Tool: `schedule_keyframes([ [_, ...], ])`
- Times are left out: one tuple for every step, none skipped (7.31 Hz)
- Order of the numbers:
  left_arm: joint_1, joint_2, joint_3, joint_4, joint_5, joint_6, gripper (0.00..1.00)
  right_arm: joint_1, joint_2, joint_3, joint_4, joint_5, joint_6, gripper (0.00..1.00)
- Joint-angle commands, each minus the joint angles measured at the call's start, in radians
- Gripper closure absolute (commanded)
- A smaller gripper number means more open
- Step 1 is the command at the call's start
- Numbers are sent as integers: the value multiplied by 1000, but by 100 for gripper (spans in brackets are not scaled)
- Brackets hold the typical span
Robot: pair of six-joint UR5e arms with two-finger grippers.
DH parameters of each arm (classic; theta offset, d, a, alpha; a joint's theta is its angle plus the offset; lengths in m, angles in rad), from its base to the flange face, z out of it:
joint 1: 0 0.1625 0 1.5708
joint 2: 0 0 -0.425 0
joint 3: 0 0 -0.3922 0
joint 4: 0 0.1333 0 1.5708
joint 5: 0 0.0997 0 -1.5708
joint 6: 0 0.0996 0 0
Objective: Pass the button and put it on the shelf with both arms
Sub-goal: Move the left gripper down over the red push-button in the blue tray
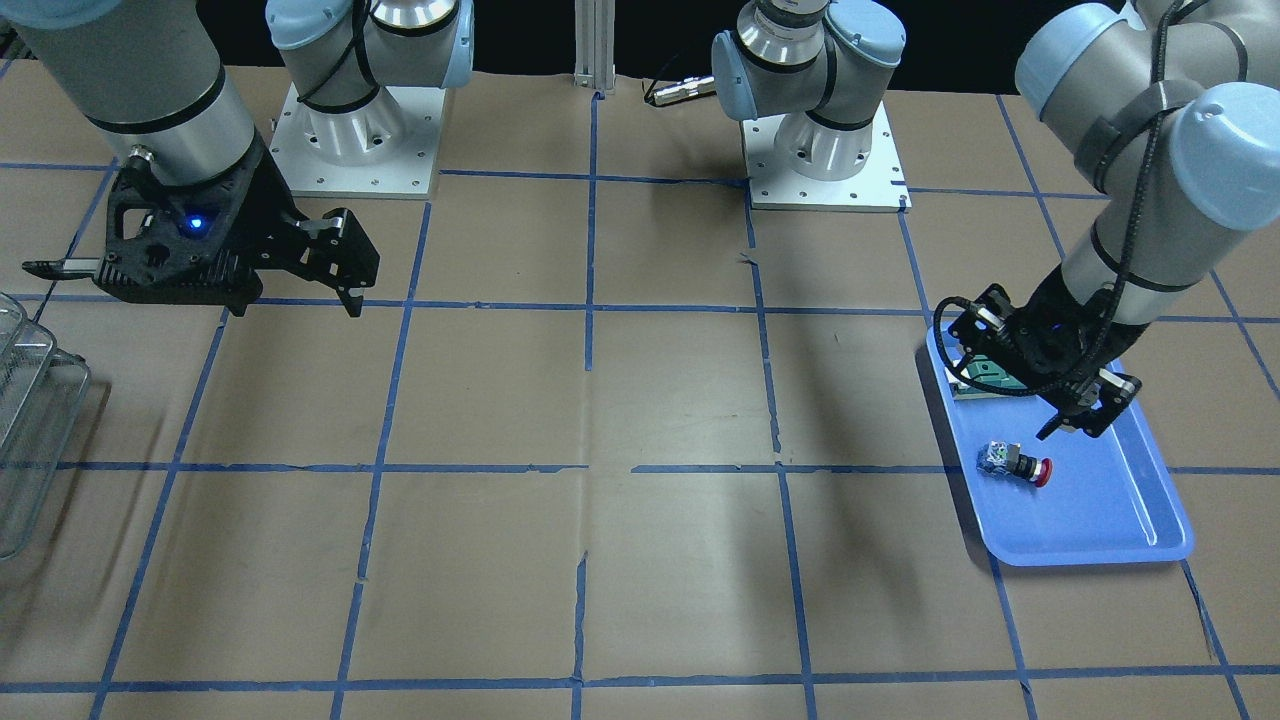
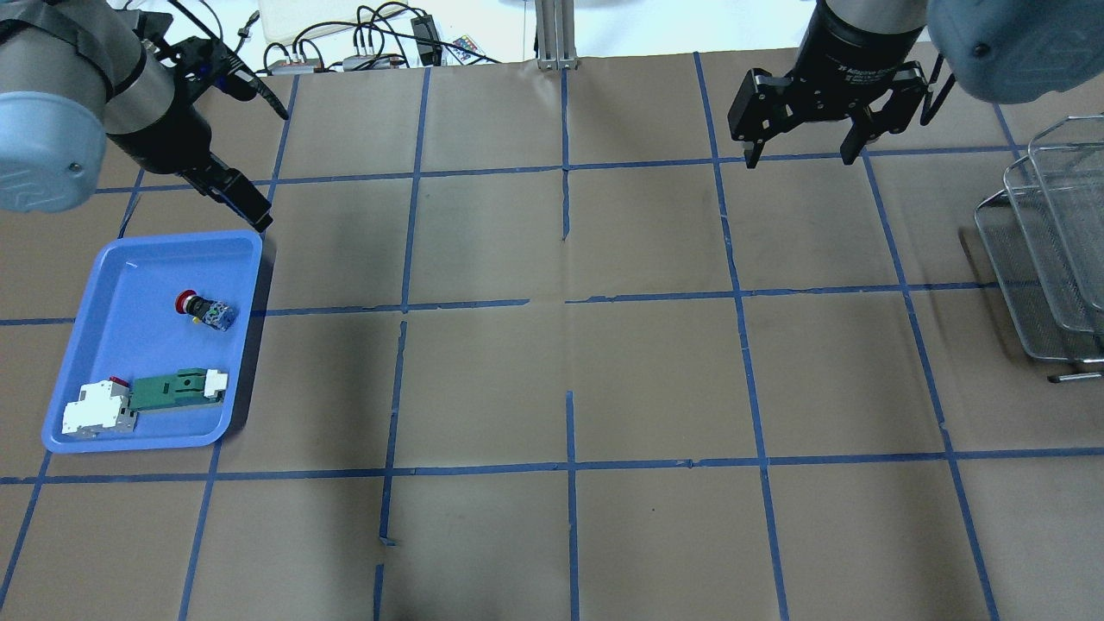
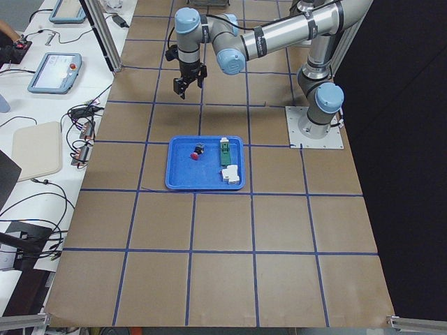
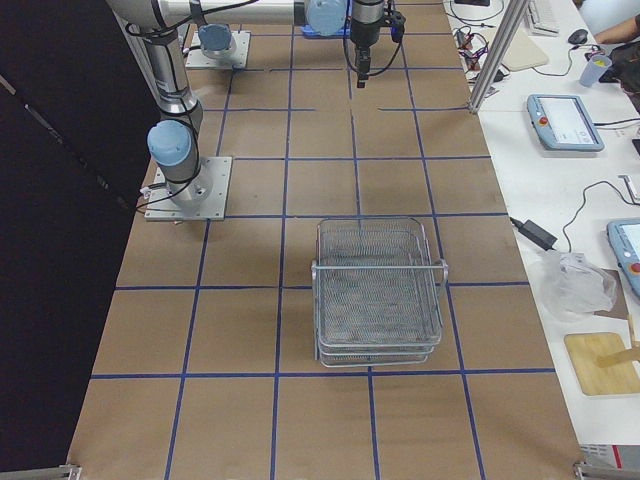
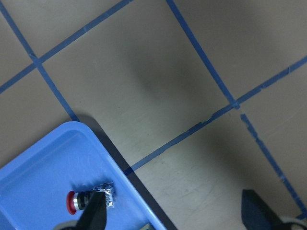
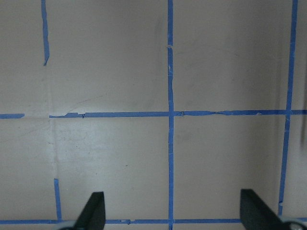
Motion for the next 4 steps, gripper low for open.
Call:
schedule_keyframes([
  [93, -53, -5, 75, -7, 553, 0, 2, 0, 5, -6, 5, 3, 0],
  [107, -87, -4, 132, -1, 759, 0, 0, 0, 4, -4, 2, 3, 0],
  [129, -113, -4, 140, -1, 893, 0, 0, 1, 4, -6, 5, 3, 0],
  [171, -144, -5, 140, -10, 987, 0, 0, 0, 2, -8, 5, 4, 0],
])
